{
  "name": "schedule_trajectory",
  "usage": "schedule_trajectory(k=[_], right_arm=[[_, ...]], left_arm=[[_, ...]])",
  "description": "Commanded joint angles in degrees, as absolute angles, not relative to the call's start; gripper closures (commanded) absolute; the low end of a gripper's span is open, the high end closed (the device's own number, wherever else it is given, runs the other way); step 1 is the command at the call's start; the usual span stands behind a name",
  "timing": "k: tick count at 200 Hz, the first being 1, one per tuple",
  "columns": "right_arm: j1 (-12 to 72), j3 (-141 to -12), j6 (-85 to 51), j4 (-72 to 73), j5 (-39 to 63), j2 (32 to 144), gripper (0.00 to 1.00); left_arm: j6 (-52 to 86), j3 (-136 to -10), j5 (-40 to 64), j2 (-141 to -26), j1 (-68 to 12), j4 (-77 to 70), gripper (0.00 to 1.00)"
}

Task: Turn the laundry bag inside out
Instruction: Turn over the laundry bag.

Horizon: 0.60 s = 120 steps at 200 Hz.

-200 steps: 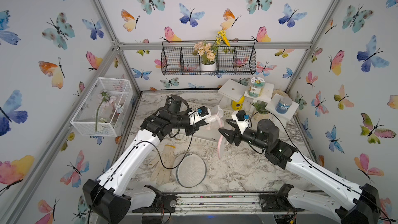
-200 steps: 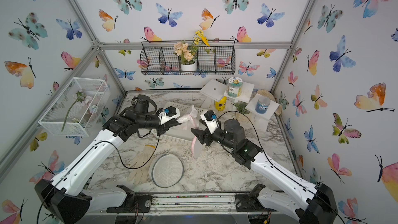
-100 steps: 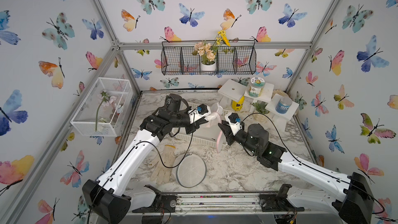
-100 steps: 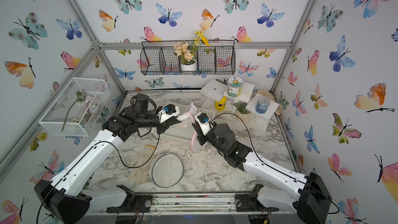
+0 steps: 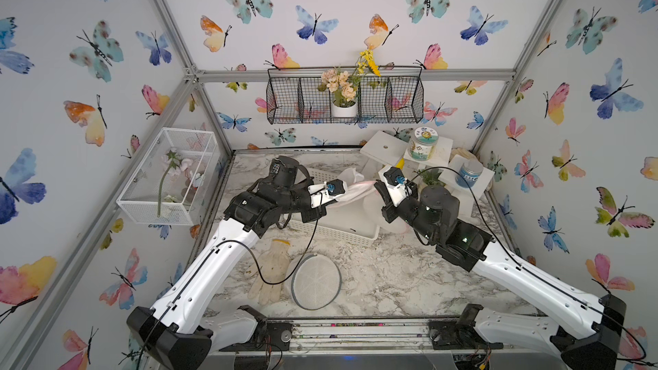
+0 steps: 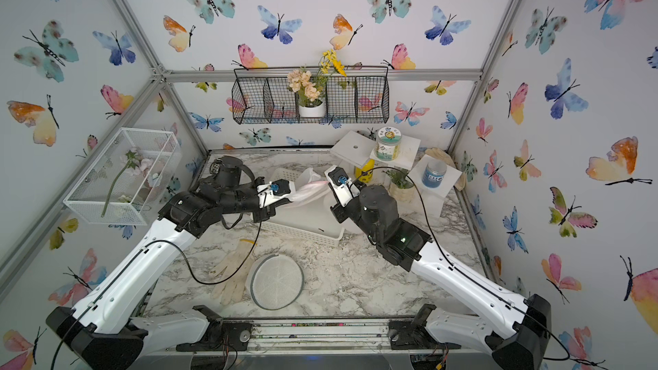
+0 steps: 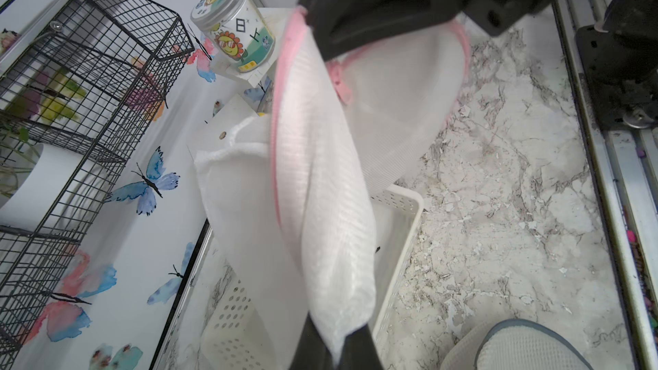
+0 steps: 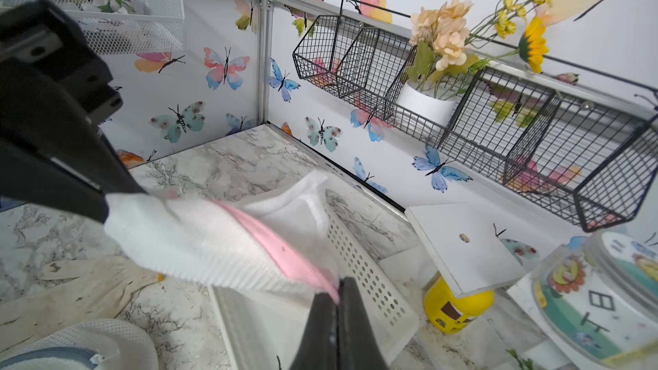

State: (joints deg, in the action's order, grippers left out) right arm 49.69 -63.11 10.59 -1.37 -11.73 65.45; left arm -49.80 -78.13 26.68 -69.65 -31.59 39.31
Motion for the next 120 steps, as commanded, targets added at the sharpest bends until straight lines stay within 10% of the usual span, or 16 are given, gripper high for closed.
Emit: schedule_trajectory(k=[1,52,120], right_arm=[[48.7,-68.7,16.7,-8.8,-10.2,68.7,0.97],[45.1,-78.1,26.8,-16.4,-5.6,77.3,0.97],[34.8,-83.7,23.0,-20.5,24.6,88.5,0.93]], left_arm=[[-56.8,-79.1,20.2,-69.1,-35.1,47.2,1.0],[-60.2,-78.4,18.3,-68.1,-39.1,49.6,1.0],[-57.3,-76.0,29.7,-63.3,-39.2,42.5,1.0]])
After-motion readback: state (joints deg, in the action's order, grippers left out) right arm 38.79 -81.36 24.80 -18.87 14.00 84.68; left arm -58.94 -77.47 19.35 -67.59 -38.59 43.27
